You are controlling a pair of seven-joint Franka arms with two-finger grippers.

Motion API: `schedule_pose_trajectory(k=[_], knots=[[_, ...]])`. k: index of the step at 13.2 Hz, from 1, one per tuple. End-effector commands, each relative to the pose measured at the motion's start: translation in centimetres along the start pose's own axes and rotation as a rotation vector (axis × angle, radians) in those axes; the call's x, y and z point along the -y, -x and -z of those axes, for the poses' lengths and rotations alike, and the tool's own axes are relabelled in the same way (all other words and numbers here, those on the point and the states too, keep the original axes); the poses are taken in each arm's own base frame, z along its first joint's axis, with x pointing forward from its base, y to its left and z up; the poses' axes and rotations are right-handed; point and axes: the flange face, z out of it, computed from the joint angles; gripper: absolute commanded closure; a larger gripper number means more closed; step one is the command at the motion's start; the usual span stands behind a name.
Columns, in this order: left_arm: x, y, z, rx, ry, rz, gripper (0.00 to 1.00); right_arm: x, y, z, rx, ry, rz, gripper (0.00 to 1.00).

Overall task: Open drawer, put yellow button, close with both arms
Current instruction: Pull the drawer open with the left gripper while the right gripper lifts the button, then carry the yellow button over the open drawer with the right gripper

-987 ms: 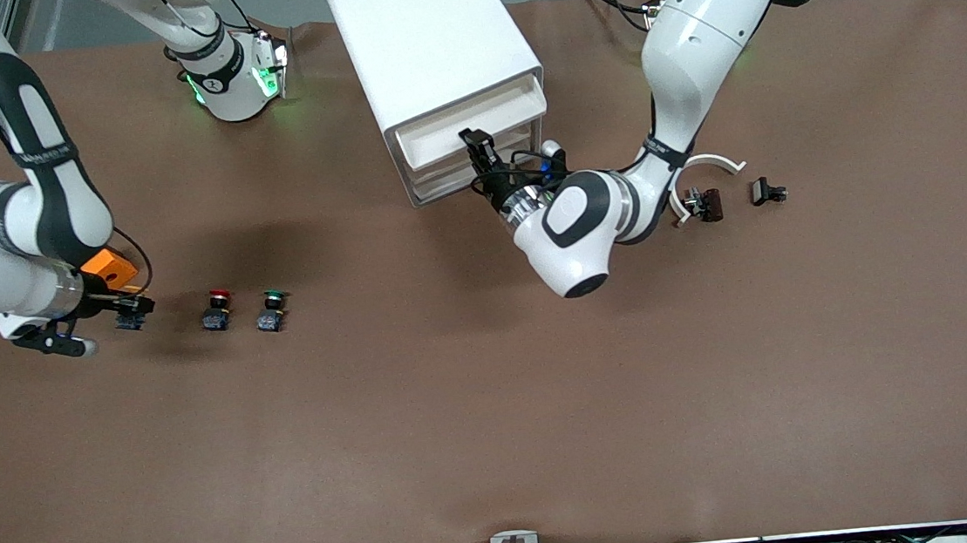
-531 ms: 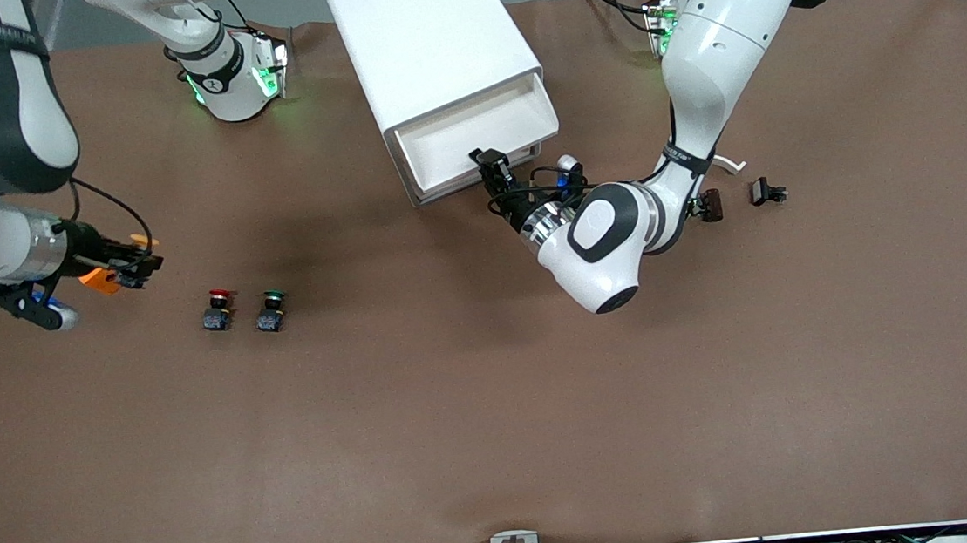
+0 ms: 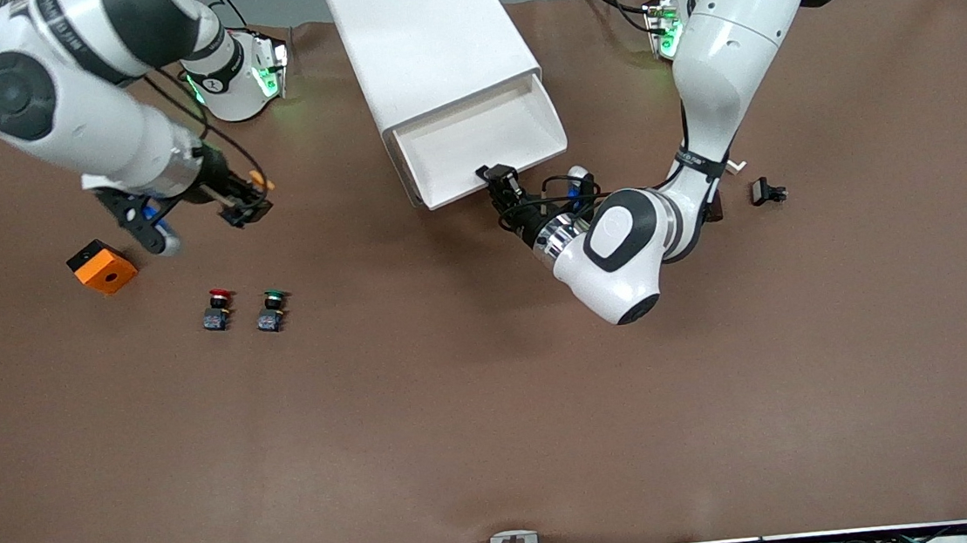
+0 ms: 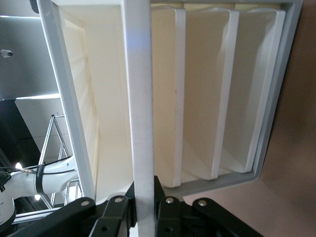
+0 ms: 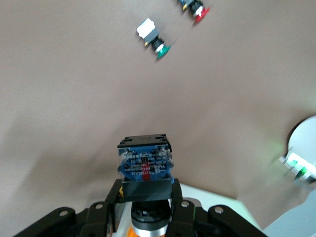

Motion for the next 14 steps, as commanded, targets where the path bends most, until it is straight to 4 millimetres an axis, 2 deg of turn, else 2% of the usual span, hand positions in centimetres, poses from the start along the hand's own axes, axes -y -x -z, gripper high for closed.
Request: schedule_pose_trajectory(k=[1,2,4,6,7,10,12,14], knots=[[-0.6,0.9,1.2,0.053,0.06,-0.062,0.01,2.5,6.0,1.9,-0.005,-0.04,-0.11,1.0],[-0.5,0.9,1.3,0.052,0.063,-0.067,0.0,3.2,8.3,2.3,-0.009,-0.053,-0.147,1.0],[-0.3,0.7,2.4,0.067,0.067,-0.073,0.0,4.8,12.7,1.8,-0.012,-0.056,-0.204,1.0],[0.6,1.0,3.8,0.071,0.097,-0.095,0.0,6.3,16.6,0.6,-0.012,-0.088,-0.272,1.0],[1.3,1.0,5.7,0.077,0.128,-0.11,0.0,7.1,18.9,-0.5,-0.012,-0.102,-0.312,1.0],[4.4,0.1,11.4,0.072,0.244,-0.179,0.0,9.9,23.8,-4.3,-0.027,-0.102,-0.39,1.0],[7.2,-0.8,15.1,-0.017,0.421,-0.347,0.0,11.9,26.2,-7.3,-0.069,-0.09,-0.434,1.0],[10.5,-2.3,17.8,-0.154,0.574,-0.535,0.0,13.4,29.0,-9.7,-0.08,-0.106,-0.468,1.0]])
